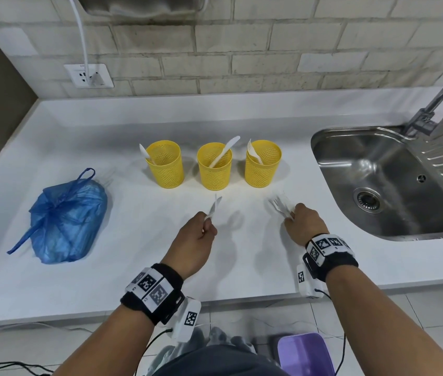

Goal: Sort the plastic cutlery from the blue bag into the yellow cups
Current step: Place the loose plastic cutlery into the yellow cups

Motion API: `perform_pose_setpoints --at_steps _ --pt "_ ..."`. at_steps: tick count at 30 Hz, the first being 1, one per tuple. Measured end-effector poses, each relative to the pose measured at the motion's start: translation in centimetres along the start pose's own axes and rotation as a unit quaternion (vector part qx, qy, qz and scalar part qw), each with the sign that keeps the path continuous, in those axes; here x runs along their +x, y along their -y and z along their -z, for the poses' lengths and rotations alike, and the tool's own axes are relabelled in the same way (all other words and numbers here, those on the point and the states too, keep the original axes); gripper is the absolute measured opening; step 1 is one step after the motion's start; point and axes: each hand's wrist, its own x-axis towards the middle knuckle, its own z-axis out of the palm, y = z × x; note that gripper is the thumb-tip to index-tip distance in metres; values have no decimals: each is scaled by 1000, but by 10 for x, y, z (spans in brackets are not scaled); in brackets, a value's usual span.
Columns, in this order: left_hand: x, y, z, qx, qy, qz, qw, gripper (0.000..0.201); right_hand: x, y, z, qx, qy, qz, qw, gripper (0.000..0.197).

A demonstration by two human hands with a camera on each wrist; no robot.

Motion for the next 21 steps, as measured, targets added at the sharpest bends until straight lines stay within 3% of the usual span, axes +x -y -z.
perform_pose_setpoints --at_steps 4,7,10,14,21 --pt "-3 -12 0 -93 -4 24 995 33 -7 5 -1 66 6 48 997 22" --pt "-1 -11 -2 -127 -23 38 991 26 -22 16 2 164 -17 94 982 17" --pt "1 -15 -3 -81 -43 13 996 25 -43 33 5 284 -35 115 951 18" --pt "5 -24 -1 -120 -30 41 991 27 -66 51 3 405 -5 111 907 20" --pt "3 -42 -5 -150 -11 11 989 30 -91 78 9 466 37 144 872 10"
